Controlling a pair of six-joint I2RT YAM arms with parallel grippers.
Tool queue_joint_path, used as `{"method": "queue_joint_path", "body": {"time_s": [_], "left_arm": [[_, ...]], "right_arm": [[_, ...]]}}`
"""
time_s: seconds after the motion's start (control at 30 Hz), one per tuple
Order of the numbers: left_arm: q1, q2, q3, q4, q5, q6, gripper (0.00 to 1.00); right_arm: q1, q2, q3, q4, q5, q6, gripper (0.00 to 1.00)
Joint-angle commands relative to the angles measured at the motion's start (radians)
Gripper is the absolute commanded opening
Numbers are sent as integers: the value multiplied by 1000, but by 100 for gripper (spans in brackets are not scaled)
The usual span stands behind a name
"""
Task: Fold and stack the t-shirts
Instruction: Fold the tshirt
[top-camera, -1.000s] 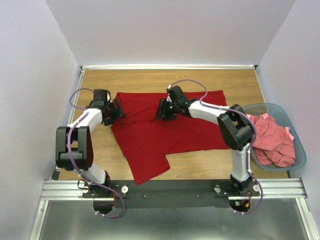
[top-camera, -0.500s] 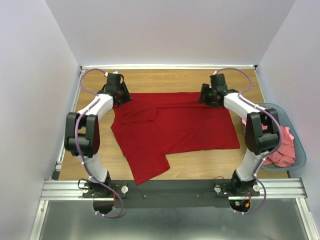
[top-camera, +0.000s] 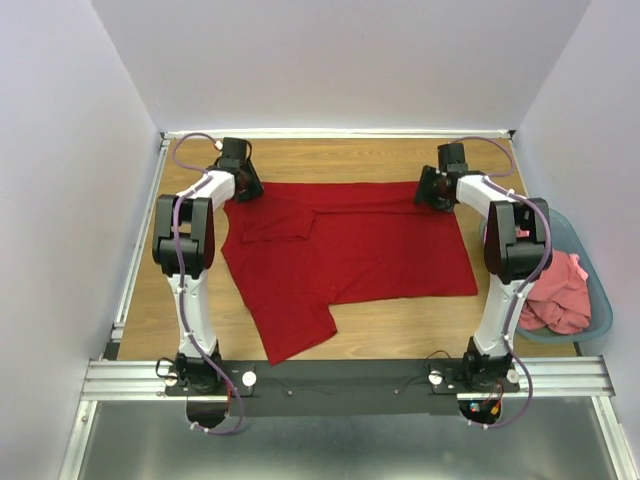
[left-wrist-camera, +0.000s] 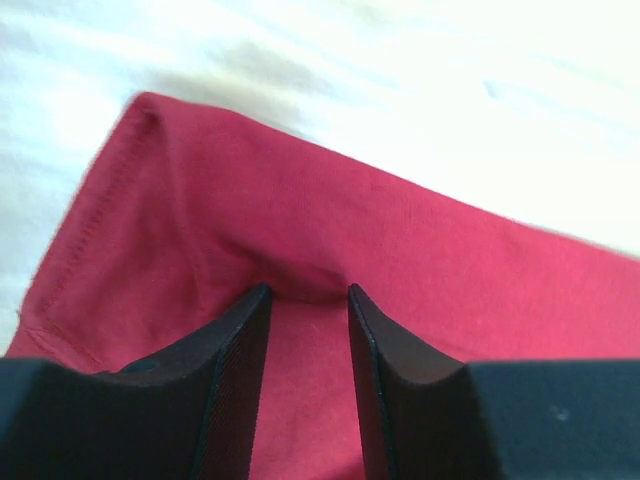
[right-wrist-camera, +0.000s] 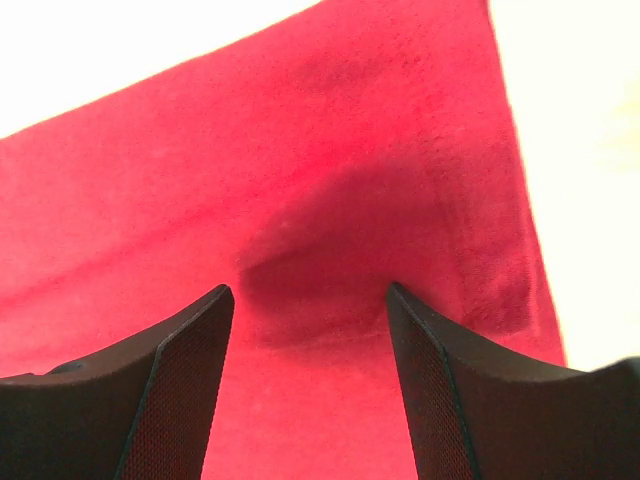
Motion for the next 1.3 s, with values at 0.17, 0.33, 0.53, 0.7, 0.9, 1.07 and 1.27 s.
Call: {"method": "queue_joint_path", "body": {"time_s": [0.17,0.33,0.53,0.7,0.9,1.07,1.27], "left_arm": [[82,235,329,-143,48,26,43],[90,350,575,-168,133,35,48],[90,162,525,-123,173,41,78],[90,-186,238,-113,14,-15,87],[77,-677,-396,-47,-37,-120,84],[1,-863,-670,-123,-68,-176,83],[-62,-920,-848,-122,-83,-268,69]], "right_arm": [[-66,208,197,-51,-101,-20,72],[-71,300,364,-90,-168,-37,72],[-73,206,449,-143,-207,-46,80],[-70,-73,251,-154,-179,-29,89],[-59,-339,-71,-223,-90,-37,90],[-43,-498,-241,-297,12,-48,90],[-36,-606,-393,-311,29,-34,90]]}}
